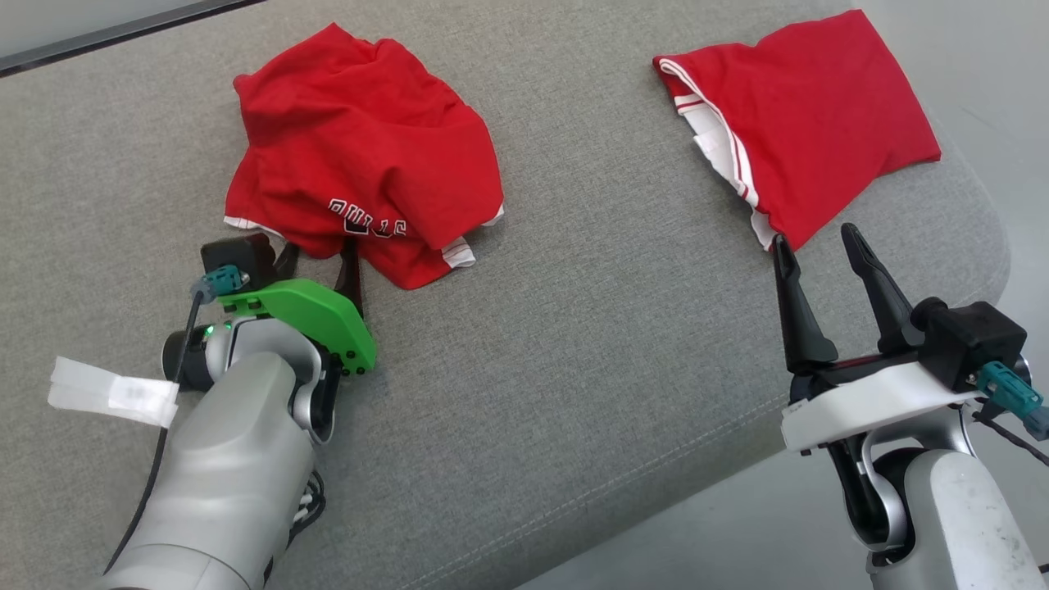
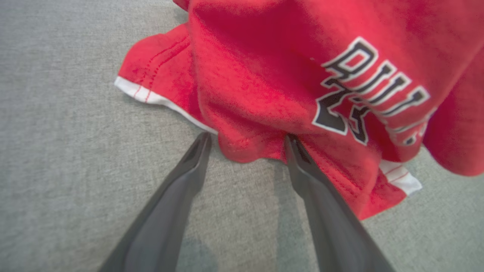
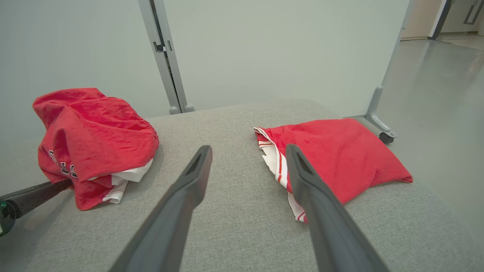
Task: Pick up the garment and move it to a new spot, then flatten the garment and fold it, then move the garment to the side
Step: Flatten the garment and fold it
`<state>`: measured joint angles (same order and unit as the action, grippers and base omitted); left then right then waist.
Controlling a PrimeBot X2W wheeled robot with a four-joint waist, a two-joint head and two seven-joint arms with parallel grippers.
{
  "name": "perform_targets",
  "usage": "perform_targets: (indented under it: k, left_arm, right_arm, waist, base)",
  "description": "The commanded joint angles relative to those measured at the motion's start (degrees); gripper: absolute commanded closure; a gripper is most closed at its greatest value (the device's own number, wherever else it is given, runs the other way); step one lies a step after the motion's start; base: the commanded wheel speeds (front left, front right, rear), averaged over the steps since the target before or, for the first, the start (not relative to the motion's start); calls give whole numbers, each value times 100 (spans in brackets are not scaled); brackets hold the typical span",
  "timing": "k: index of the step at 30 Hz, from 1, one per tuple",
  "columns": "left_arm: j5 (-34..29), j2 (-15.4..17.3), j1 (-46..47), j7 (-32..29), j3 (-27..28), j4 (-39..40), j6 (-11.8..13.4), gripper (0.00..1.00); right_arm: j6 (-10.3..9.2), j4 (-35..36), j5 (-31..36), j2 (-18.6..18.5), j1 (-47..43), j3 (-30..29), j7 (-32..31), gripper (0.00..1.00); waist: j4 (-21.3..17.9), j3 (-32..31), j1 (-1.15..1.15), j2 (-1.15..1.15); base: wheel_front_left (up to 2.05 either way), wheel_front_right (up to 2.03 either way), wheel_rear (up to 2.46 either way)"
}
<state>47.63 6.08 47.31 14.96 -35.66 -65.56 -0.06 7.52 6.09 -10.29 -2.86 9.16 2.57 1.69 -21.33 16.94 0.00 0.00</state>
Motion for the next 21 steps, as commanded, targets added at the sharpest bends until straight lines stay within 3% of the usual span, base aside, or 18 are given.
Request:
perform_targets:
  k: [1, 2, 8, 12, 21]
  left_arm:
    - [-75, 67, 132, 20, 67, 125, -39, 72]
    - [-135, 63, 111, 21, 72, 188, -63, 100]
    - [-473, 47, -43, 21, 34, 527, -163, 100]
    - [-801, 46, -142, -5, -317, 630, -434, 100]
    - [-955, 675, 89, -1062, -941, 1512, -716, 100]
  right_arm:
    - [-7, 28, 30, -6, 58, -35, 47, 0]
    - [-7, 26, 38, -7, 59, -56, 50, 0]
    - [-7, -1, 35, -8, 49, -87, 48, 0]
    - [-7, -59, 7, -8, -5, -99, 55, 0]
    - [-7, -189, -79, -10, -174, -94, 90, 0]
  waist:
    - [5, 56, 0, 0]
    - [37, 56, 0, 0]
    - [285, -41, 0, 0]
    - [668, -221, 0, 0]
    - [1290, -703, 0, 0]
  base:
    - [0, 0, 0]
    - [0, 0, 0]
    - [0, 0, 0]
    - [0, 0, 0]
    - [0, 0, 0]
